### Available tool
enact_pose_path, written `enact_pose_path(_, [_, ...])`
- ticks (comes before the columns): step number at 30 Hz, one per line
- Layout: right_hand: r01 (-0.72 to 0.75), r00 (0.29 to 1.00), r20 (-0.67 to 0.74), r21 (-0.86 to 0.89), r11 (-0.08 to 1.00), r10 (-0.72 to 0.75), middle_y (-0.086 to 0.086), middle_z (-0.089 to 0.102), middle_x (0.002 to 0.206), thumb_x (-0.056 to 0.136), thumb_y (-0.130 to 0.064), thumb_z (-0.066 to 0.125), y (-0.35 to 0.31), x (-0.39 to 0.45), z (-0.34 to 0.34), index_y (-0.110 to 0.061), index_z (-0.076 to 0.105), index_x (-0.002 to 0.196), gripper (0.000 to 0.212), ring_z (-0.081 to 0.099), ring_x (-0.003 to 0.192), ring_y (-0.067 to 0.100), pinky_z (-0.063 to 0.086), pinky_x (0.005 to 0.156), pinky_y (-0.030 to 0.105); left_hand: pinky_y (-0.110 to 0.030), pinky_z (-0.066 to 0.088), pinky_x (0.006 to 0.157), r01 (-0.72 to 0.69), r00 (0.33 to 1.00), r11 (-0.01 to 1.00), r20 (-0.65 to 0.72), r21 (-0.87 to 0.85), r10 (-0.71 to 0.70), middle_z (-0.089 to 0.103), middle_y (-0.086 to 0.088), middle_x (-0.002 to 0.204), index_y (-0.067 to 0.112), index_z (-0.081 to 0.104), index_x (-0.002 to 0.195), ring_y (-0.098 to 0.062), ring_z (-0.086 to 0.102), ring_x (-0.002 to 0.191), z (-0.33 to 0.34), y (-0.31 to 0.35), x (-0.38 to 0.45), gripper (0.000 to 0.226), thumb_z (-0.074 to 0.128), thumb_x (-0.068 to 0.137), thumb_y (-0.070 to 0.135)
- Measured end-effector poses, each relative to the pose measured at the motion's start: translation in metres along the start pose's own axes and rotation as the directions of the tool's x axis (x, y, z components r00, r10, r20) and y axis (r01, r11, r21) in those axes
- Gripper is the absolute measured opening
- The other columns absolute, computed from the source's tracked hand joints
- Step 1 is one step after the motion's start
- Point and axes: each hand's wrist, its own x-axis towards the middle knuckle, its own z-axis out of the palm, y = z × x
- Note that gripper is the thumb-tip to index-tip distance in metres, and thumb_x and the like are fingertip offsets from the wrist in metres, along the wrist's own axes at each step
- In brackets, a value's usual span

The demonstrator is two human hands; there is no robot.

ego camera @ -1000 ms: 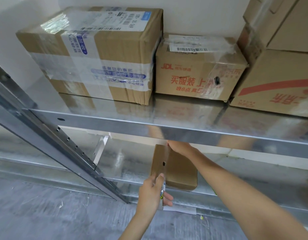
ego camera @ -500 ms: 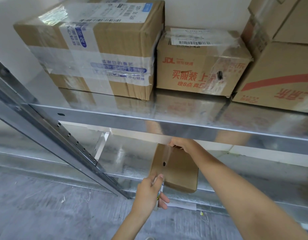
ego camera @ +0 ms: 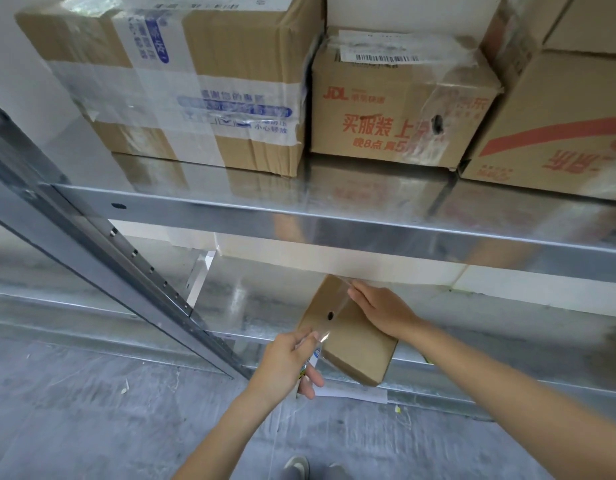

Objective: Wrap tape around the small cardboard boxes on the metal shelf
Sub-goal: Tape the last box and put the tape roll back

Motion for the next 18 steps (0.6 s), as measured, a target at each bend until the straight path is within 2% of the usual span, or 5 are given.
enact_pose_path(5, [-0.102, 0.994, 0.037, 0.134, 0.986, 0.098, -0.002, 0.068, 0.102, 0.101, -0.046, 0.038, -0.003, 0.009, -0.004, -0.022, 0.067, 0.105, 0.038, 0.061, 0.099, 0.018, 0.041, 0.078, 0.03, -0.024, 0.046, 0.05, 0.014, 1.0, 0.998, 0.006, 0.062, -0.014, 0.071, -0.019, 0.066, 0.008, 0.059, 0.118, -0.02, 0.054, 0.035, -0.005, 0.006, 0.007, 0.036, 0.043, 0.103, 0.037])
enact_pose_path(7, [-0.12, 0.989, 0.1, 0.088, 0.989, 0.111, 0.003, 0.064, 0.12, 0.101, -0.046, 0.036, -0.004, 0.01, -0.009, -0.016, 0.064, 0.113, 0.042, 0.057, 0.114, 0.023, 0.042, 0.09, 0.032, -0.025, 0.047, 0.051, 0.026, 1.0, 0.995, 0.012, 0.095, -0.027, 0.071, -0.018, 0.066, 0.002, 0.058, 0.117, -0.02, 0.053, 0.034, -0.006, 0.008, 0.008, 0.04, 0.043, 0.103, 0.036])
enact_pose_path(10, [0.045, 0.997, 0.073, -0.201, 0.979, -0.031, -0.003, 0.014, 0.161, 0.1, -0.055, 0.026, -0.008, -0.002, -0.015, -0.015, 0.025, 0.152, 0.066, 0.02, 0.146, 0.017, 0.015, 0.117, 0.031, -0.025, 0.048, 0.052, 0.032, 0.999, 0.992, 0.019, 0.125, -0.034, 0.072, -0.018, 0.067, 0.006, 0.059, 0.115, -0.021, 0.054, 0.035, -0.007, 0.009, 0.007, 0.036, 0.043, 0.103, 0.036])
enact_pose_path(13, [0.213, 0.969, 0.178, -0.258, 0.943, -0.17, -0.014, -0.021, 0.156, 0.075, -0.089, 0.023, -0.02, -0.024, -0.013, -0.025, -0.012, 0.154, 0.108, -0.011, 0.147, 0.006, -0.004, 0.119, 0.03, -0.022, 0.045, 0.047, 0.031, 0.999, 0.993, 0.026, 0.117, -0.034, 0.072, -0.019, 0.067, 0.012, 0.059, 0.112, -0.02, 0.054, 0.035, -0.007, 0.008, 0.008, 0.029, 0.043, 0.103, 0.035])
enact_pose_path(18, [0.304, 0.947, 0.245, -0.479, 0.824, -0.208, 0.001, -0.034, 0.154, 0.057, -0.099, 0.034, -0.029, -0.04, 0.011, -0.012, -0.019, 0.151, 0.138, -0.032, 0.142, 0.013, -0.014, 0.119, 0.038, -0.022, 0.045, 0.047, 0.019, 0.999, 0.995, 0.029, 0.1, -0.022, 0.072, -0.018, 0.068, 0.009, 0.061, 0.108, -0.02, 0.053, 0.034, -0.007, 0.006, 0.007, 0.034, 0.043, 0.103, 0.038])
